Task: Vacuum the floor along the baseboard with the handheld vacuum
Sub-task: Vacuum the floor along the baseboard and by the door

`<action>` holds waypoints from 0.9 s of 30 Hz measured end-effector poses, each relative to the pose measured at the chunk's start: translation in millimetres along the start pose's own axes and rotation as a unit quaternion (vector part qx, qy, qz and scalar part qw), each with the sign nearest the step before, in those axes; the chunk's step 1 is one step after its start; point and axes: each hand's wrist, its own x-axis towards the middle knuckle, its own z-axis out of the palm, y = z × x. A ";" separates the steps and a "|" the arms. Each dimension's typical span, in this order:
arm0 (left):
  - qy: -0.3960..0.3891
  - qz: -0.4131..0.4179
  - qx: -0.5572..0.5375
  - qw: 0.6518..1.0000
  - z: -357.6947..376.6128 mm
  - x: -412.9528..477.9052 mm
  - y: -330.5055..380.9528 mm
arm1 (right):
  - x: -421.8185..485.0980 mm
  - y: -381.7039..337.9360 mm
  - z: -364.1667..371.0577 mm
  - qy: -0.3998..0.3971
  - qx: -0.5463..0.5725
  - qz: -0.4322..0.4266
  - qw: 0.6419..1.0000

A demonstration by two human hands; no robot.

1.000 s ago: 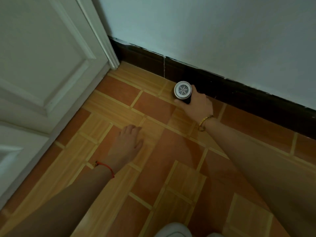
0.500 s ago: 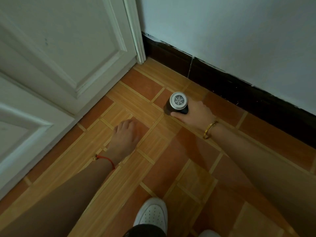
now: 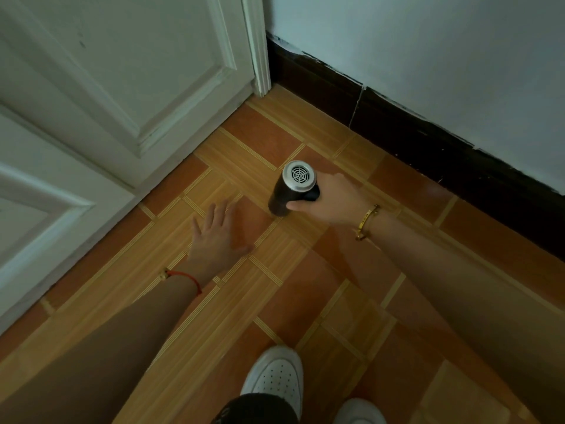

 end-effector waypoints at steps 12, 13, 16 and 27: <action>-0.022 -0.015 -0.034 0.999 -2.8 12.7 0.4 | 33.0 -0.5 -2.6 0.065 0.034 0.017 0.997; -0.026 -0.016 -0.033 0.999 -2.2 14.1 -0.3 | 36.4 -1.7 0.2 0.083 0.044 0.015 0.996; -0.050 -0.026 -0.024 0.998 -0.6 18.3 -0.9 | 49.6 -7.9 6.0 0.111 0.025 -0.006 0.993; -0.088 -0.031 0.067 0.993 -6.8 29.0 13.1 | 108.4 -28.2 13.2 0.146 -0.007 -0.033 0.989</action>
